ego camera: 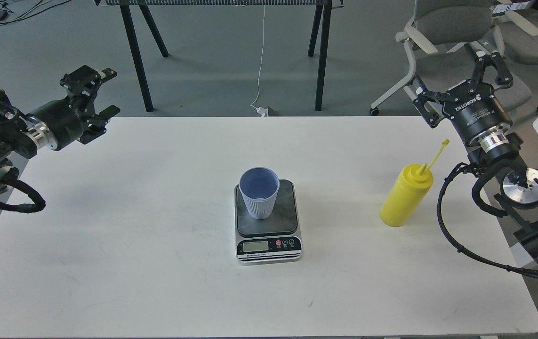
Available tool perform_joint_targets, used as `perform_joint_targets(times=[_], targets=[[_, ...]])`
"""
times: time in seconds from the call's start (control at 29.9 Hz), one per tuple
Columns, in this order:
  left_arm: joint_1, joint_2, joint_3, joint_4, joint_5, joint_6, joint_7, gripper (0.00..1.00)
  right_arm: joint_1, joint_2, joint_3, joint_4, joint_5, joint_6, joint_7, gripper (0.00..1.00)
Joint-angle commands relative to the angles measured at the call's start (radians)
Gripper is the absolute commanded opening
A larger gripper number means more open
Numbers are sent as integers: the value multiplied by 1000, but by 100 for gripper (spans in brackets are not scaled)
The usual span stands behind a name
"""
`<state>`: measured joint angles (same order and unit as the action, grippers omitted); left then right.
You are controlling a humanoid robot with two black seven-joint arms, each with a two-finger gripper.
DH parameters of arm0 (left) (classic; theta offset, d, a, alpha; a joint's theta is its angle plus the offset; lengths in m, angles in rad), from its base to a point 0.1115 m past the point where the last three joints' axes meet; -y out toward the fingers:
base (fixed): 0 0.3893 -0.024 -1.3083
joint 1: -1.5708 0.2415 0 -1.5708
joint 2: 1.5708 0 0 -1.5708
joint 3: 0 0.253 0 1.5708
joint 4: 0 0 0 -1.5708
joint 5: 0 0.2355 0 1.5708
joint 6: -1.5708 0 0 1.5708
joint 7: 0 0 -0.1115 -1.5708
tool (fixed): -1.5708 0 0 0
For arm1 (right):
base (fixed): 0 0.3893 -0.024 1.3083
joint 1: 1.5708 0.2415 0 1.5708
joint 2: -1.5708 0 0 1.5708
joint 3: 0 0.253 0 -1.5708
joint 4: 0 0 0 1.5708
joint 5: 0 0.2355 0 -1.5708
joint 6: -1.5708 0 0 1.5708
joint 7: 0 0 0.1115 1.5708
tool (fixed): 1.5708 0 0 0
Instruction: Pour seasoning into cup on scale with both arms
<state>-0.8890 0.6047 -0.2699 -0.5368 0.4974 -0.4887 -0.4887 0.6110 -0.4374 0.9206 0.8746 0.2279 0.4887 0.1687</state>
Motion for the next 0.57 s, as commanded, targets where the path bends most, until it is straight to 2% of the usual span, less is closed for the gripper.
perform_joint_targets(times=[0.0, 0.53], targets=[[-1, 3, -21, 0, -8, 0, 0, 99, -7, -1, -6, -2, -12, 0, 2, 98], [-2, -2, -37, -2, -10, 0, 0, 99, -73, -14, -2, 1, -12, 0, 9, 98]])
